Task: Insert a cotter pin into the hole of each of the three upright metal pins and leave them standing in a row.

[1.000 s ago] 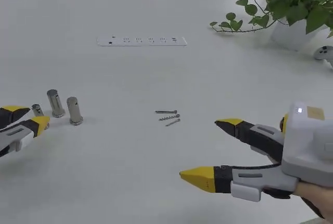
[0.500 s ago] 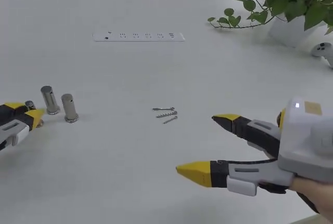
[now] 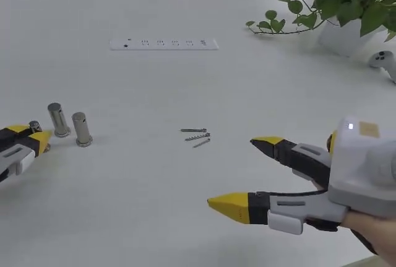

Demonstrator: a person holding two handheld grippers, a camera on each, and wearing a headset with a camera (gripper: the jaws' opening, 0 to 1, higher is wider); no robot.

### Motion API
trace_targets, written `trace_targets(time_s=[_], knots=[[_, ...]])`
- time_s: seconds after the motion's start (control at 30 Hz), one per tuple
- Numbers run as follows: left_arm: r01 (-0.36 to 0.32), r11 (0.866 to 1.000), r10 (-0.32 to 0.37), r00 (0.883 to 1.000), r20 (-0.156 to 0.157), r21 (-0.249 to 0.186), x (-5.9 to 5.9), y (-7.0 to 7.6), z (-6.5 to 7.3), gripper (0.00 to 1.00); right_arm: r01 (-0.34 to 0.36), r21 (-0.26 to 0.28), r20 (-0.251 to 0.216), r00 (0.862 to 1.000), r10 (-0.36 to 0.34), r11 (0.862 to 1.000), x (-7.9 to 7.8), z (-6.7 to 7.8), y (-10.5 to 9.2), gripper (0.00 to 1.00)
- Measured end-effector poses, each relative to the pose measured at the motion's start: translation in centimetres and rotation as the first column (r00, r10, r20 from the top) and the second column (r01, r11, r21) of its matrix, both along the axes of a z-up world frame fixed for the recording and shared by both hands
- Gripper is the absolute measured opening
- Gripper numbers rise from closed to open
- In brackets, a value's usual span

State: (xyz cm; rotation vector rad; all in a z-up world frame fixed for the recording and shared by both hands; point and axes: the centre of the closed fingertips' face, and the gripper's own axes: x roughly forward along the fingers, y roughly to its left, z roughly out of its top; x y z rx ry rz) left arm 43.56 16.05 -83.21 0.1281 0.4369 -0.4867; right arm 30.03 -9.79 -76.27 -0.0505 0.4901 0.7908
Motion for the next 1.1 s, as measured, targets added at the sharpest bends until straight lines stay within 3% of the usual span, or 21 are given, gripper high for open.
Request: trace_targets(time_s=[0.27, 0.4, 0.53, 0.9, 1.1], knots=[[-0.007, 1.000, 0.007, 1.000, -0.010, 0.009, -0.3, 0.3, 0.0, 0.07, -0.004, 0.002, 0.001, 1.000, 0.004, 1.000, 0.0, 0.0, 0.1, 0.86], [0.007, 1.000, -0.007, 1.000, -0.003, 0.028, -1.3, 0.3, 0.1, 0.07, -0.007, 0.004, 0.002, 1.000, 0.007, 1.000, -0.1, 0.0, 0.3, 0.86], [0.020, 1.000, -0.020, 1.000, -0.002, 0.017, -1.9, -0.1, 0.5, 0.07, -0.013, 0.004, 0.004, 1.000, 0.013, 1.000, -0.1, 0.1, 0.5, 0.86], [0.066, 0.998, -0.066, 0.998, 0.011, 0.014, -3.9, -2.3, 1.3, 0.07, -0.024, 0.007, 0.014, 1.000, 0.024, 1.000, -0.7, 0.4, 0.7, 0.86], [0.092, 0.996, -0.092, 0.996, 0.003, 0.007, -5.0, -4.1, 1.2, 0.07, -0.025, 0.007, 0.015, 1.000, 0.024, 1.000, -1.1, 0.4, 0.7, 0.86]])
